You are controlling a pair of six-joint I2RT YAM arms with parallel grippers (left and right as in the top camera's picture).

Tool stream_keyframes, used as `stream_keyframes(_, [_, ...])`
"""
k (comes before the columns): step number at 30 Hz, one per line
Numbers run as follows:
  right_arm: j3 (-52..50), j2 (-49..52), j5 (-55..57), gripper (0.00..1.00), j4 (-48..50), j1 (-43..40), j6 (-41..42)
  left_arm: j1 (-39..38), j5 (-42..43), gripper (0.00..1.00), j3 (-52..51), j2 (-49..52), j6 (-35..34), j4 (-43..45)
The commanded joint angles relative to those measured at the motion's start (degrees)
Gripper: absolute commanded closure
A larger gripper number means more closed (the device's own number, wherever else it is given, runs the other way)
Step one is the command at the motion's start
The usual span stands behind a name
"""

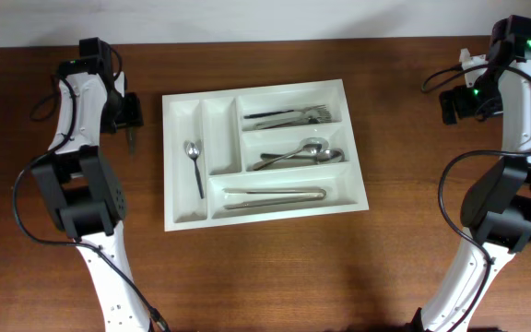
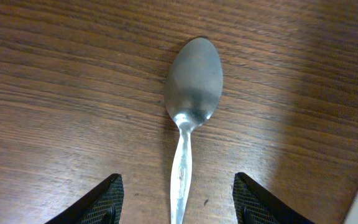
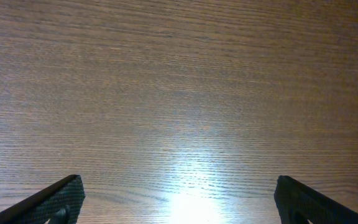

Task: Pack container
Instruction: 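Move the left gripper back over the remaining spoon, then lower the left gripper onto the spoon and close it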

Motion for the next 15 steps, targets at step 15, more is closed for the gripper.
stream_keyframes(15, [0.5,-1.7,-0.5,0.01,0.1,-0.2,0.0,0.3,0.7,0.42,-0.2,2.8,-1.7,2.1])
